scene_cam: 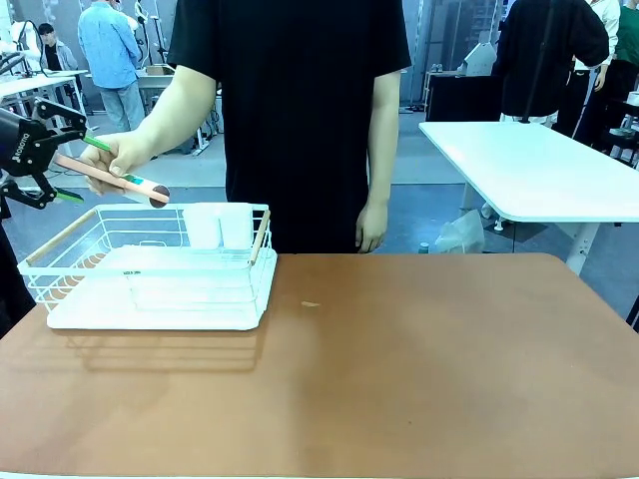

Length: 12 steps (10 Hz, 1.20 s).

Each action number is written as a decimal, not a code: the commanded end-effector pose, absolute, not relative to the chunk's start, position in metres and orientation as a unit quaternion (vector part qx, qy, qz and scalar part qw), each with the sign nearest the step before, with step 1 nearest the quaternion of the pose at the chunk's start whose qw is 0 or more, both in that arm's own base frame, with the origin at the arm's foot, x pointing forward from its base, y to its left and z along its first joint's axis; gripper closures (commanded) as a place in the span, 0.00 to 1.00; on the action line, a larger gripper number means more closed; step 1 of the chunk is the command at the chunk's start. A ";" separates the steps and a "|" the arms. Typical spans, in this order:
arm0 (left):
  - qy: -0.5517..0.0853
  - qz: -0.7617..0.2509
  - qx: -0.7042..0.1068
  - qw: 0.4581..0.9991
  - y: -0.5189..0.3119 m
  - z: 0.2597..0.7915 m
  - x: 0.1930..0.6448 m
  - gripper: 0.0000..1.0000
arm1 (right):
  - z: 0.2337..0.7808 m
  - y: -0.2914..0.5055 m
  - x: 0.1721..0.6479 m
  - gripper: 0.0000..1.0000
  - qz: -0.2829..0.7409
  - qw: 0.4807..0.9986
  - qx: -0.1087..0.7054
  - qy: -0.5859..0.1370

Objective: Clean the table.
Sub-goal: Pick up the Lint Roller when the human hands it over.

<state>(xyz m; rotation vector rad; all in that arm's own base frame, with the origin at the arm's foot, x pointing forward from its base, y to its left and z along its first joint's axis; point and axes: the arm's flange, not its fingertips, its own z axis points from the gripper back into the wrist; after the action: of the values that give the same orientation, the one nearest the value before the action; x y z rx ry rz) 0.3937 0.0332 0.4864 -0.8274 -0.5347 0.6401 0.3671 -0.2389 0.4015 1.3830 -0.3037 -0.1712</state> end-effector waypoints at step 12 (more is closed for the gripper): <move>-0.278 0.286 -0.380 0.835 0.033 0.485 0.399 0.81 | 0.404 -0.238 0.367 0.00 -0.078 0.755 0.636 -0.139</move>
<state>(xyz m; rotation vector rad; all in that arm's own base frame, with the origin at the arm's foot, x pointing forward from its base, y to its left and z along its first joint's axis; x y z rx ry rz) 0.3954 0.0316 0.4868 -0.8119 -0.5514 0.6207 0.3671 -0.2389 0.4015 1.3830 -0.3037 -0.1712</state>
